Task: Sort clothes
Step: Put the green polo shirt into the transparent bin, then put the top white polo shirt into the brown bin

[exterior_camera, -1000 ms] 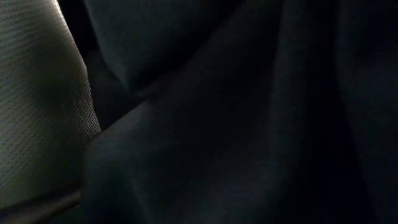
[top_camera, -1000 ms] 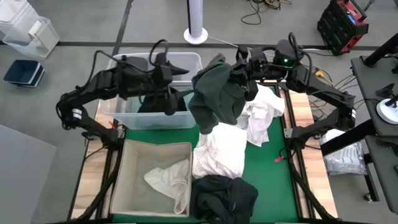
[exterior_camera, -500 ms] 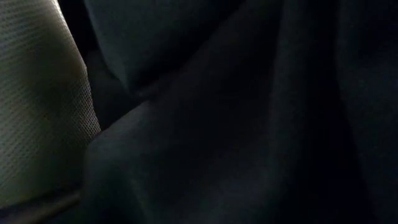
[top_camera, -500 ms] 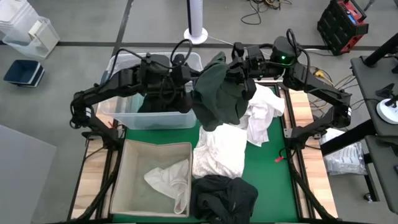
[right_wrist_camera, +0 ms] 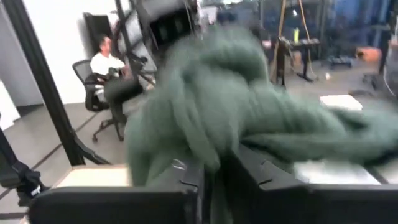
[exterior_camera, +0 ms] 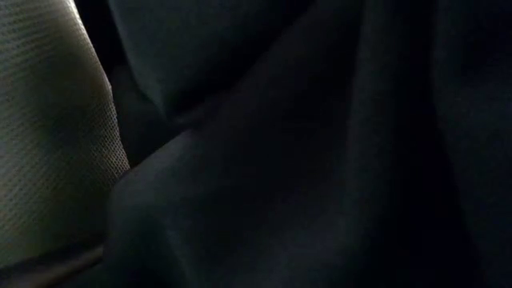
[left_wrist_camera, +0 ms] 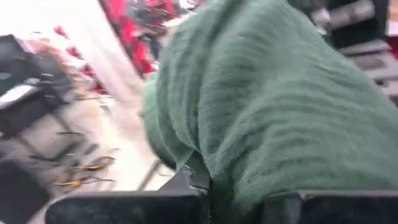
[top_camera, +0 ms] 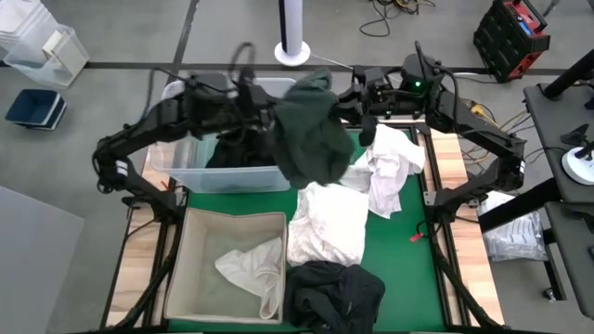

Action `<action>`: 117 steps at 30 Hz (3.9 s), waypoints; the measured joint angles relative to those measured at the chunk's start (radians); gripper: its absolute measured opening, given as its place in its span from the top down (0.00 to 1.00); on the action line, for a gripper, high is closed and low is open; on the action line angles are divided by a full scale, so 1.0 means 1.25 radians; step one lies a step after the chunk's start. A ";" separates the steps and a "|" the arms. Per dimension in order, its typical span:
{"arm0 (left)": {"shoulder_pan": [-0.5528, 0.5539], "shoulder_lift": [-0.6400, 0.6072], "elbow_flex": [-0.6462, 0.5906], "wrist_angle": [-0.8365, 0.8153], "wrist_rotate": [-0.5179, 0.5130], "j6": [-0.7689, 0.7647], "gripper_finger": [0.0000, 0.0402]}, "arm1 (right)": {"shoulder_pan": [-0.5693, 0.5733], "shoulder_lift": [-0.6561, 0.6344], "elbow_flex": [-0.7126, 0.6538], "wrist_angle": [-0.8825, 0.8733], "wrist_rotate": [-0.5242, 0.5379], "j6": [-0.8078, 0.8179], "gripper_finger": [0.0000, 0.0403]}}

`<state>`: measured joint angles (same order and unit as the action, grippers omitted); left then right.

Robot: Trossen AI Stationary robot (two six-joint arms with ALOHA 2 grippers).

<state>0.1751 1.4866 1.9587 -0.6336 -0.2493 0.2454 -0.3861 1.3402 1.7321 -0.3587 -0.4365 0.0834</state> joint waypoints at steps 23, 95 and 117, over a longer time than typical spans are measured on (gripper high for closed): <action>0.162 -0.031 0.307 -0.540 -0.360 0.004 0.99 | -0.022 -0.013 -0.002 -0.226 0.042 0.002 0.67; -0.007 0.022 0.298 -0.293 -0.110 -0.261 0.44 | 0.179 -0.119 -0.300 -0.089 0.089 -0.147 0.64; -0.036 0.204 0.297 -0.273 -0.368 -0.499 0.44 | 0.183 -0.369 -0.604 -0.003 0.079 -0.111 0.80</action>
<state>0.1307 1.7415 2.3299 -0.9754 -0.7094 -0.3784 -0.1574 0.8784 0.9769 -0.3622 -0.3373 -0.0554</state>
